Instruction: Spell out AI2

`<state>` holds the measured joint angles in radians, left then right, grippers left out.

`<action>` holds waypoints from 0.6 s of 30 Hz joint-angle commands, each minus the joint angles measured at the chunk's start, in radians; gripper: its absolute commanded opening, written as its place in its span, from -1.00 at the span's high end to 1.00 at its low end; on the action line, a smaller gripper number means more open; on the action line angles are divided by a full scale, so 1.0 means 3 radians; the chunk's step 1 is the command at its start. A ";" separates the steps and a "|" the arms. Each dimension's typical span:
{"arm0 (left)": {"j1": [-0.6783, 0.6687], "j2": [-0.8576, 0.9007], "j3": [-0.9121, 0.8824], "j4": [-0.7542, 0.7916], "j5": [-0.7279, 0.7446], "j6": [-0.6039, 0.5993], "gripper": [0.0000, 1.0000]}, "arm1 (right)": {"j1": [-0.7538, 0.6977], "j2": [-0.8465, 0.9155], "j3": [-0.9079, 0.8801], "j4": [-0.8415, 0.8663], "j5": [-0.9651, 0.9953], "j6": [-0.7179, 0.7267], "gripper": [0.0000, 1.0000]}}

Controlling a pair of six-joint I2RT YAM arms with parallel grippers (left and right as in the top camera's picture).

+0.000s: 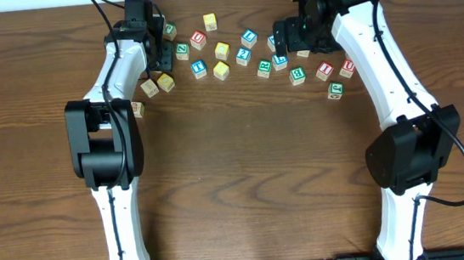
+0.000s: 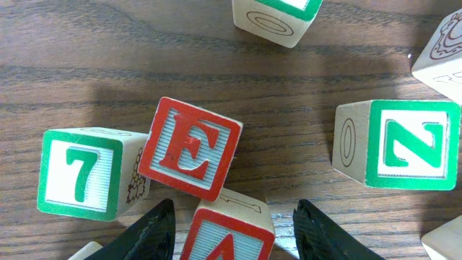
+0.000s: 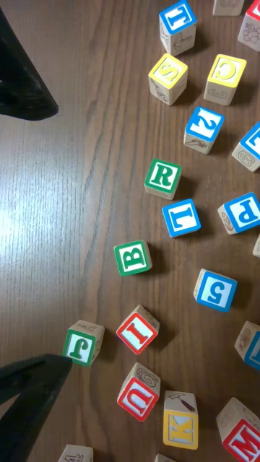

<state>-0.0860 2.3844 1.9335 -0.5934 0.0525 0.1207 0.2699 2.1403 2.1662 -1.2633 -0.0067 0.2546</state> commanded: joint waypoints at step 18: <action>0.0011 0.0051 -0.0215 0.0202 -0.0032 0.0019 0.10 | 0.0036 -0.0006 -0.0014 0.0009 0.0029 -0.0029 -0.98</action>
<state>-0.0860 2.3844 1.8835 -0.5385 0.0521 0.1257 0.2707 2.1403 2.1662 -1.2621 -0.0067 0.2550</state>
